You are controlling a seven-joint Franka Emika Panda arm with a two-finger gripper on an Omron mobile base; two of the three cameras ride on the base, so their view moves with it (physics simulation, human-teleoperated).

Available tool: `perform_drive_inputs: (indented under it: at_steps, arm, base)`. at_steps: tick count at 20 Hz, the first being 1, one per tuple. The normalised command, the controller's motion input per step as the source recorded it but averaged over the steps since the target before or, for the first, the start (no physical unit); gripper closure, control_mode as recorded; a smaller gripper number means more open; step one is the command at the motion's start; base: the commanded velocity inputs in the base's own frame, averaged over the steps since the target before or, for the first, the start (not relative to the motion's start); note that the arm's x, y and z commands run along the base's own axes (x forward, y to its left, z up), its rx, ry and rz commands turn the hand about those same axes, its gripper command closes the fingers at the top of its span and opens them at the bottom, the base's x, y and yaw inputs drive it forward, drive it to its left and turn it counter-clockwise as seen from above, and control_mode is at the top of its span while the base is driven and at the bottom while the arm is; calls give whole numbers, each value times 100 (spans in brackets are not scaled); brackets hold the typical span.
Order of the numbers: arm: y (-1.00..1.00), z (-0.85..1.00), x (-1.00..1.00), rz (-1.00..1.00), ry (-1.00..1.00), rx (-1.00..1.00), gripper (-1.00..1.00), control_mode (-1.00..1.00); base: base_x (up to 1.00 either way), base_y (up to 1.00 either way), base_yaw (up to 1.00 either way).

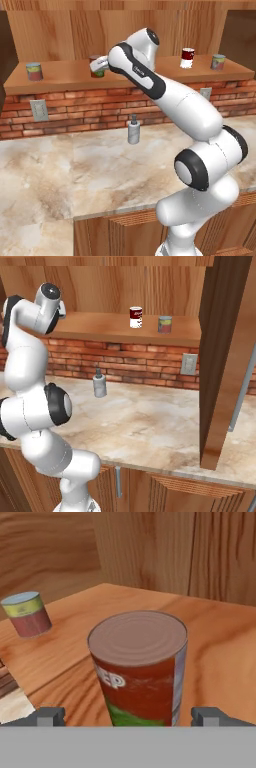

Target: Stack two cans on top of the other two cans in the cabinet.

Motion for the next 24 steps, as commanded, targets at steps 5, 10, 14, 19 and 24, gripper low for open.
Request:
perform_drive_inputs:
  at_steps: [5,10,14,19,24]
  arm:
    - [12,-8,15,0,0,0,-100,-100]
    - [7,-13,11,0,0,-2,-100,-100]
    - [7,-12,11,0,0,-2,-100,-100]
    - [6,-3,5,0,0,0,100,-100]
    - [0,0,-1,0,-4,0,100,-100]
  base:
    - [0,0,0]
    - [0,0,0]
    - [0,0,0]
    - [0,0,0]
    - [0,0,0]
